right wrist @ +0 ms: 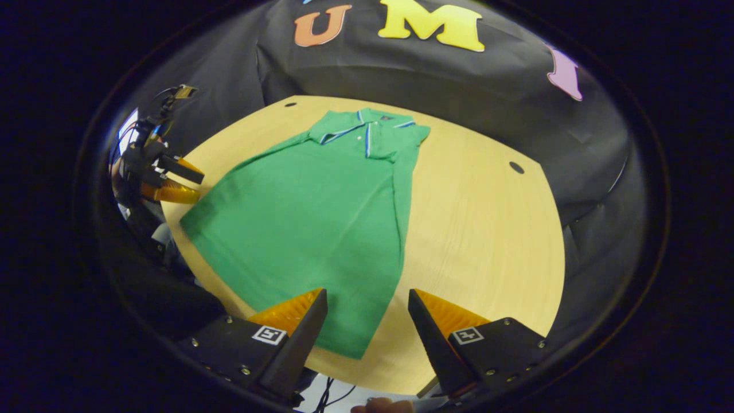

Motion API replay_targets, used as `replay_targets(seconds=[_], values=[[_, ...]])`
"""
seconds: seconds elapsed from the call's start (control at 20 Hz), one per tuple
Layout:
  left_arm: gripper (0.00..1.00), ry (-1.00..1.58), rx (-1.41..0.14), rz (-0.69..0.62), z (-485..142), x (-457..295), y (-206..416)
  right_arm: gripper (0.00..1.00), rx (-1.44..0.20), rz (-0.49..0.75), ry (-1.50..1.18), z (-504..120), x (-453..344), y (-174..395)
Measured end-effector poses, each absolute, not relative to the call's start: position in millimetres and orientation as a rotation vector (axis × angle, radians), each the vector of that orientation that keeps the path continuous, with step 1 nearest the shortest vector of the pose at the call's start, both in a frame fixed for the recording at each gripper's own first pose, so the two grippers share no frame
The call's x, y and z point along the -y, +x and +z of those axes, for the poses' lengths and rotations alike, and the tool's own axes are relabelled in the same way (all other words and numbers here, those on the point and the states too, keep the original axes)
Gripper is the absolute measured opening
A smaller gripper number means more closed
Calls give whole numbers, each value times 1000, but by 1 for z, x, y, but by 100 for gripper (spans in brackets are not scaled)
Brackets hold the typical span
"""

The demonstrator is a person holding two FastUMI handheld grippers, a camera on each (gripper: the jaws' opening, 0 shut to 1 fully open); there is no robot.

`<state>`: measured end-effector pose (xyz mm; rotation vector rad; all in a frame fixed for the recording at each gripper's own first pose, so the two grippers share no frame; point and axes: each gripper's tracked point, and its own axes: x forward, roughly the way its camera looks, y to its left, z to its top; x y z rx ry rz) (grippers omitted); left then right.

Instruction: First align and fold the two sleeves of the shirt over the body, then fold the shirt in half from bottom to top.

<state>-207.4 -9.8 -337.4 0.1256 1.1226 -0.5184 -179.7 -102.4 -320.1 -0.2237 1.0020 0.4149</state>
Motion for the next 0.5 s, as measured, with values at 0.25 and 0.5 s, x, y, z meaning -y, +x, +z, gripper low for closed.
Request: replay_targets(seconds=[0.25,0.5], values=[[100,159,-1178,-524,-351,4,-244,88,-1060,432,-228,-339,101,-200],[100,236,-1178,-543,-363,7,-252,88,-1081,463,-251,-355,95,-205]])
